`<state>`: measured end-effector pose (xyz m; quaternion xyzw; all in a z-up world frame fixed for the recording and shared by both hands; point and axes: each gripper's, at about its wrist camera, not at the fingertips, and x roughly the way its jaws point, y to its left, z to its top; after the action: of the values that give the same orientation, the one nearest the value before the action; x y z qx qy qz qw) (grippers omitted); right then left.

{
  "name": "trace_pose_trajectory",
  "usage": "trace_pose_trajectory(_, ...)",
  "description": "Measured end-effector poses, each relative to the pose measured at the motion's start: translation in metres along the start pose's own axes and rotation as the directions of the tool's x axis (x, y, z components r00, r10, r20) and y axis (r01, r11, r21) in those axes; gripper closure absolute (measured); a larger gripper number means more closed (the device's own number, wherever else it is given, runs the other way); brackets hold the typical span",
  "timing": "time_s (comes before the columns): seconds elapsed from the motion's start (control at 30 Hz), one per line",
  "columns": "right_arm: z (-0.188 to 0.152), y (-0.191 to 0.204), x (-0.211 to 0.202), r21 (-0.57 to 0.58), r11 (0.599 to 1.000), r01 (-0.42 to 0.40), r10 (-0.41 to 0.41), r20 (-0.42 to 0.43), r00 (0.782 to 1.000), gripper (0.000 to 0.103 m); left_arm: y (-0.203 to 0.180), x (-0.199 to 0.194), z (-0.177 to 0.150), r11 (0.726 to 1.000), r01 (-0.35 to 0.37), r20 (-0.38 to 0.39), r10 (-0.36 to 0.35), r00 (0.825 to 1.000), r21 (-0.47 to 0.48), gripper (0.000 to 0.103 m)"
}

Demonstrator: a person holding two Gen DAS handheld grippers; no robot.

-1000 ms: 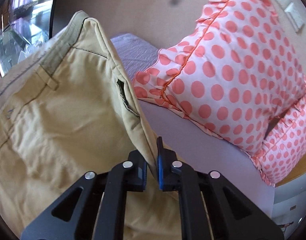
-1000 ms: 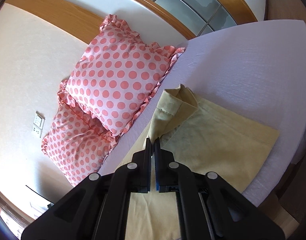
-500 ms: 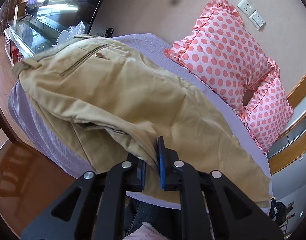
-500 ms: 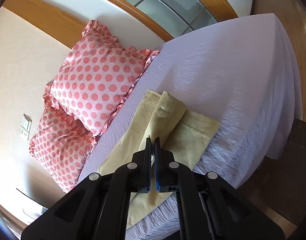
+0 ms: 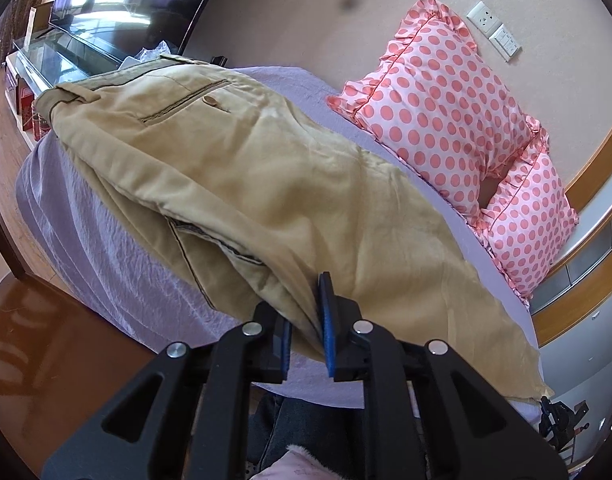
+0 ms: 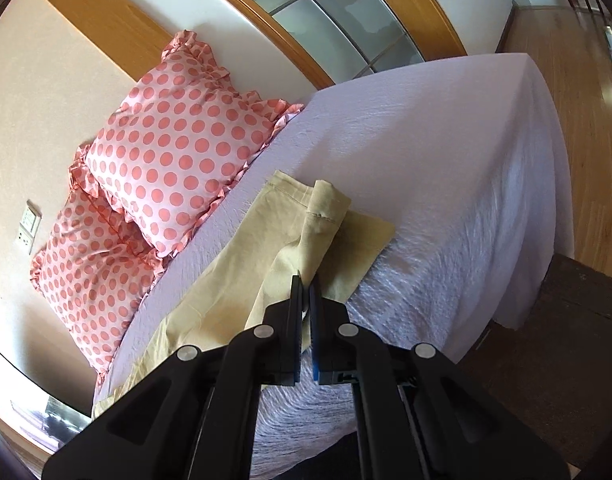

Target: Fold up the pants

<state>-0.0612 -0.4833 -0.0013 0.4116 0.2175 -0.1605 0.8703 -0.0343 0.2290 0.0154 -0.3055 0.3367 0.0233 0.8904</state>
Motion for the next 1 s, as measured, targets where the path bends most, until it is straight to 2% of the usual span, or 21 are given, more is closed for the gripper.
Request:
trace_pose_trajectory(0.03, 0.000, 0.001, -0.002, 0.001, 1.000, 0.011, -0.011, 0.006, 1.000, 0.094, 0.001, -0.001, -0.001, 1.000, 0.003, 0.002, -0.003, 1.000, 0.001, 0.088)
trace_pose_trajectory(0.1, 0.002, 0.002, -0.009, 0.010, 0.998, 0.058, -0.058, 0.044, 0.997, 0.065, 0.003, -0.005, -0.004, 1.000, 0.009, 0.010, -0.009, 1.000, 0.003, 0.082)
trace_pose_trajectory(0.13, 0.003, 0.001, -0.012, 0.010, 0.997, 0.075, -0.076, 0.070, 0.995, 0.039, 0.004, -0.008, -0.006, 1.000, 0.011, 0.017, -0.011, 1.000, 0.004, 0.079)
trace_pose_trajectory(0.17, 0.004, 0.001, -0.014, 0.012, 0.996, 0.089, -0.090, 0.089, 0.992, 0.035, 0.006, -0.012, -0.007, 1.000, 0.013, 0.026, -0.013, 1.000, 0.006, 0.073)
trace_pose_trajectory(0.23, 0.007, -0.002, -0.010, 0.022, 0.995, 0.101, -0.103, 0.093, 0.990, 0.035, 0.009, -0.020, -0.009, 1.000, -0.003, 0.053, 0.003, 0.999, 0.008, 0.061)
trace_pose_trajectory(0.27, 0.008, -0.004, -0.006, 0.029, 0.993, 0.113, -0.115, 0.084, 0.990, 0.036, 0.011, -0.025, -0.010, 1.000, -0.018, 0.072, 0.018, 0.997, 0.007, 0.051)
trace_pose_trajectory(0.33, 0.008, -0.004, -0.001, 0.018, 0.993, 0.120, -0.121, 0.090, 0.989, 0.039, 0.018, -0.033, -0.011, 0.999, -0.037, 0.100, 0.037, 0.994, -0.005, 0.048)
trace_pose_trajectory(0.4, 0.004, 0.001, 0.006, -0.007, 0.995, 0.096, -0.095, 0.066, 0.993, 0.050, 0.027, -0.036, -0.013, 0.999, -0.033, 0.105, 0.037, 0.994, -0.036, 0.047)
trace_pose_trajectory(0.5, -0.006, 0.009, 0.016, -0.056, 0.996, 0.075, -0.073, 0.035, 0.997, 0.081, 0.039, -0.035, -0.018, 0.997, -0.028, 0.097, 0.035, 0.995, -0.073, 0.046)
trace_pose_trajectory(0.53, -0.008, 0.008, 0.023, -0.048, 0.998, 0.037, -0.037, 0.003, 0.999, 0.098, 0.042, -0.033, -0.019, 0.996, -0.021, 0.093, 0.029, 0.995, -0.084, 0.046)
trace_pose_trajectory(0.63, -0.007, 0.021, 0.025, -0.057, 0.998, -0.019, 0.020, 0.022, 1.000, 0.098, 0.048, -0.032, -0.023, 0.994, 0.014, 0.090, -0.005, 0.996, -0.107, 0.044)
trace_pose_trajectory(0.73, -0.008, 0.076, 0.024, -0.152, 0.975, -0.164, 0.169, 0.020, 0.985, 0.098, 0.048, -0.035, -0.024, 0.993, 0.035, 0.107, -0.023, 0.994, -0.113, 0.037)
trace_pose_trajectory(0.8, -0.022, 0.129, 0.029, -0.240, 0.924, -0.298, 0.296, -0.044, 0.954, 0.098, 0.046, -0.037, -0.025, 0.992, 0.061, 0.119, -0.047, 0.992, -0.112, 0.030)
trace_pose_trajectory(0.83, -0.033, 0.157, 0.033, -0.279, 0.888, -0.366, 0.353, -0.097, 0.931, 0.098, 0.044, -0.038, -0.026, 0.992, 0.068, 0.124, -0.054, 0.991, -0.107, 0.026)
trace_pose_trajectory(0.87, -0.051, 0.186, 0.037, -0.320, 0.842, -0.435, 0.404, -0.163, 0.900, 0.098, 0.041, -0.039, -0.027, 0.992, 0.071, 0.129, -0.057, 0.990, -0.101, 0.020)
trace_pose_trajectory(0.93, -0.092, 0.235, 0.047, -0.372, 0.744, -0.554, 0.465, -0.307, 0.830, 0.098, 0.035, -0.040, -0.029, 0.993, 0.090, 0.138, -0.078, 0.987, -0.081, 0.016)
trace_pose_trajectory(0.97, -0.121, 0.259, 0.053, -0.403, 0.689, -0.602, 0.463, -0.394, 0.794, 0.098, 0.031, -0.040, -0.030, 0.992, 0.102, 0.137, -0.091, 0.986, -0.070, 0.014)
trace_pose_trajectory(1.0, -0.145, 0.275, 0.058, -0.432, 0.642, -0.633, 0.444, -0.464, 0.767, 0.097, 0.029, -0.039, -0.032, 0.992, 0.110, 0.135, -0.101, 0.986, -0.059, 0.013)
